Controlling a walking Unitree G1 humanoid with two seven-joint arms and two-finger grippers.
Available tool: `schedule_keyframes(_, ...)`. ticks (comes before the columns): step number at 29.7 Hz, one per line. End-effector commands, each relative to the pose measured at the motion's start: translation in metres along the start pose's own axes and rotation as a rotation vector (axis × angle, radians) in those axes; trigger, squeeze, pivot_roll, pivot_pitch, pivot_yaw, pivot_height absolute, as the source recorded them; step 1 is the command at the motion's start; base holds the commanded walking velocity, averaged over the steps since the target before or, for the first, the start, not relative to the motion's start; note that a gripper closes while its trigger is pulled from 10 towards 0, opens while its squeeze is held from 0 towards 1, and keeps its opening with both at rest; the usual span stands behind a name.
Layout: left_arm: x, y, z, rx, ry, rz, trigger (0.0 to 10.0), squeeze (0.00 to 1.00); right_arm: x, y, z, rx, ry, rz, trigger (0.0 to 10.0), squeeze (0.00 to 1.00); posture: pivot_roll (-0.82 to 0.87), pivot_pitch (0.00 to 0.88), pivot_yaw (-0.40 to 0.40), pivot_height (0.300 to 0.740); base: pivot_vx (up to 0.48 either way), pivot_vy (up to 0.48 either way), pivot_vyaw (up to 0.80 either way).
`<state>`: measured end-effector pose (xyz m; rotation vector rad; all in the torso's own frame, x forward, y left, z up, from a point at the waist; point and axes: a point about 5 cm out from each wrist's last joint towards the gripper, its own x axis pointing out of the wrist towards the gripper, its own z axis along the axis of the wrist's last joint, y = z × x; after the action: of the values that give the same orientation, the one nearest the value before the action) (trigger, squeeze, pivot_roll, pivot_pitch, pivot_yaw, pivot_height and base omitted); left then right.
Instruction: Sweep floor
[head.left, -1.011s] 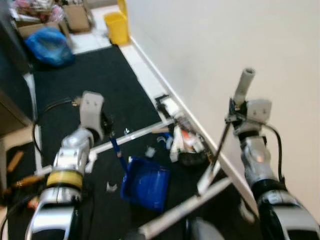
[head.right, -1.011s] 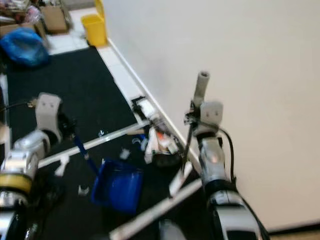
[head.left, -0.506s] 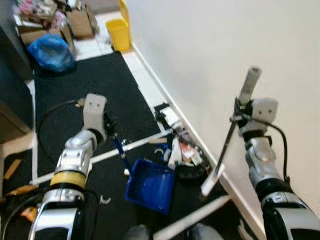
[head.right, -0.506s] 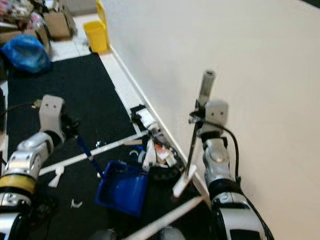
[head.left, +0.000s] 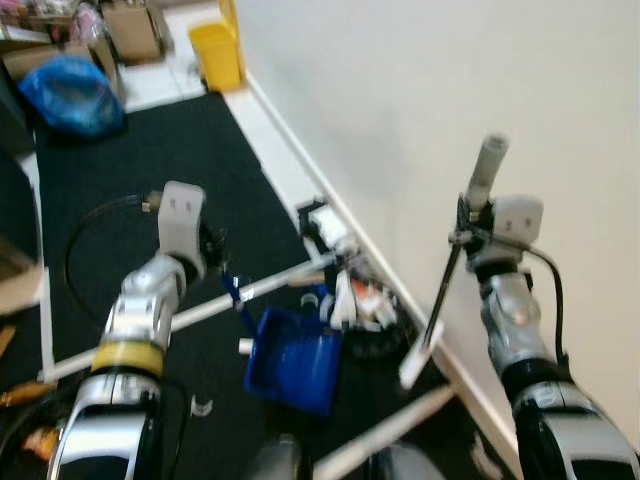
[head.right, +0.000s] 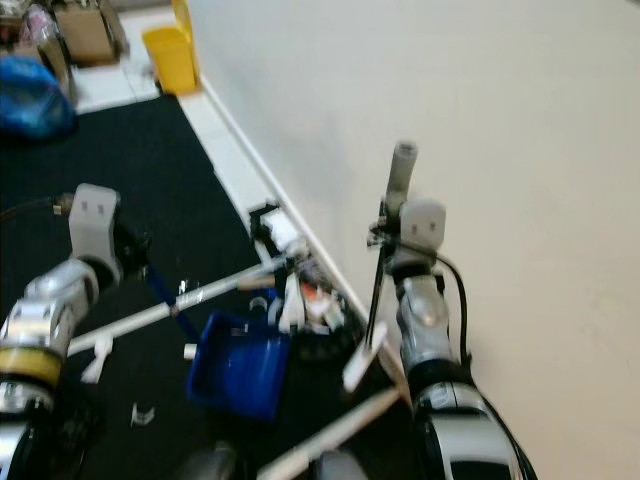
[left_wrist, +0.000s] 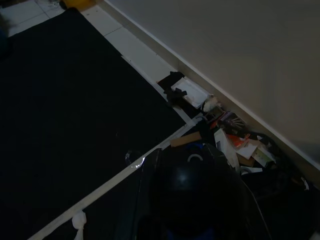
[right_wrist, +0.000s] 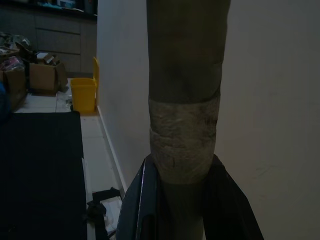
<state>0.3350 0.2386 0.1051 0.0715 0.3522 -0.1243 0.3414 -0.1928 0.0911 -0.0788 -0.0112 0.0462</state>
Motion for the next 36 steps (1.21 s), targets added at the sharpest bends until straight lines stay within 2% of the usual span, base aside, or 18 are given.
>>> schedule_keyframes(1, -0.003, 0.008, 0.000, 0.014, 0.004, 0.030, 10.0, 0.00, 0.002, 0.001, 0.007, -0.010, -0.038, 0.011, 10.0, 0.00, 0.07, 0.037, -0.005, 0.740, 0.000, 0.000, 0.00)
schedule_keyframes(10, -0.004, 0.013, 0.006, 0.015, -0.016, 0.039, 10.0, 0.00, 0.002, 0.003, 0.008, -0.010, -0.044, 0.026, 10.0, 0.00, 0.08, 0.035, -0.003, 0.740, 0.000, 0.000, 0.00)
schedule_keyframes(17, -0.002, 0.003, 0.005, 0.024, -0.022, 0.001, 10.0, 0.00, 0.002, 0.004, 0.007, -0.008, -0.041, 0.027, 10.0, 0.00, 0.07, 0.036, -0.001, 0.740, 0.000, 0.000, 0.00)
schedule_keyframes(23, -0.001, 0.003, 0.005, 0.023, -0.018, -0.002, 10.0, 0.00, 0.001, 0.002, 0.005, 0.007, -0.032, 0.022, 10.0, 0.00, 0.07, 0.037, -0.001, 0.740, 0.000, 0.000, 0.00)
schedule_keyframes(27, -0.001, 0.003, 0.005, 0.021, -0.015, -0.003, 10.0, 0.00, 0.001, 0.003, 0.004, 0.034, -0.025, 0.021, 10.0, 0.00, 0.07, 0.042, -0.001, 0.740, 0.000, 0.000, -0.63)
schedule_keyframes(36, -0.001, 0.002, 0.004, 0.018, -0.011, -0.008, 10.0, 0.00, 0.001, 0.002, 0.004, 0.026, -0.025, 0.019, 10.0, 0.00, 0.07, 0.044, 0.000, 0.740, 0.000, 0.000, -0.80)
